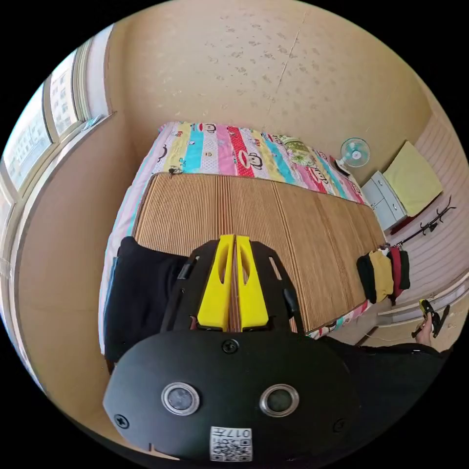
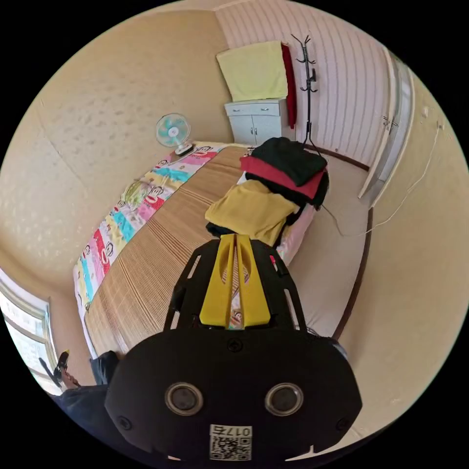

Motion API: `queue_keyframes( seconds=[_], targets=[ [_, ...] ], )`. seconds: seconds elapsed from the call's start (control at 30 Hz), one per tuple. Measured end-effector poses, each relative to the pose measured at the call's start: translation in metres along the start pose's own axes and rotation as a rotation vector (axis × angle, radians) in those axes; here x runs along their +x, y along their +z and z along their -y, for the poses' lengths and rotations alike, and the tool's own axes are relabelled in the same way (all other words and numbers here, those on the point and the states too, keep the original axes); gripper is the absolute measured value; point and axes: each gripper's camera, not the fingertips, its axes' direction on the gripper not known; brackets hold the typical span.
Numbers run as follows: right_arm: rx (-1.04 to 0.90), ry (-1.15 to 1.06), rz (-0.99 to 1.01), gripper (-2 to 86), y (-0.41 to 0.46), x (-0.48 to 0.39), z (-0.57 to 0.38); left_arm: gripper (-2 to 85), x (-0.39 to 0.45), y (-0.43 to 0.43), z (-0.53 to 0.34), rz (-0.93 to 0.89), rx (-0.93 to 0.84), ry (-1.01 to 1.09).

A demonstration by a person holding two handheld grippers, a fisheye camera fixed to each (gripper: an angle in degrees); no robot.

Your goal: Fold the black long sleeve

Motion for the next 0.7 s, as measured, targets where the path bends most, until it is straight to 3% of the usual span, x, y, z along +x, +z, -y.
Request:
queue_keyframes(
  seconds=[0.1, 0.3, 0.63, 0.7],
  targets=[
    [0.057, 0.033, 0.054, 0.5, -0.001, 0.034, 0.042, -1.0, 0.093, 0.019, -0.006, -0.136, 0.046, 0.092],
    [-0.031, 0.016, 0.087, 2.1, 0.033, 0.091, 0.129, -0.9, 0.232, 0.072, -0.009, -0.298, 0.041, 0.161],
    [-0.181, -0.071, 0.094, 6.9, 0.134, 0.113, 0.255, -0.3, 0.325, 0.131, -0.038, -0.28, 0.117, 0.194],
    [-0.254, -0.054, 0.078, 7.5, 0.158, 0.116, 0.266, -0.4, 0.329, 0.155, -0.047, -0.36, 0.112, 0.2]
  ],
)
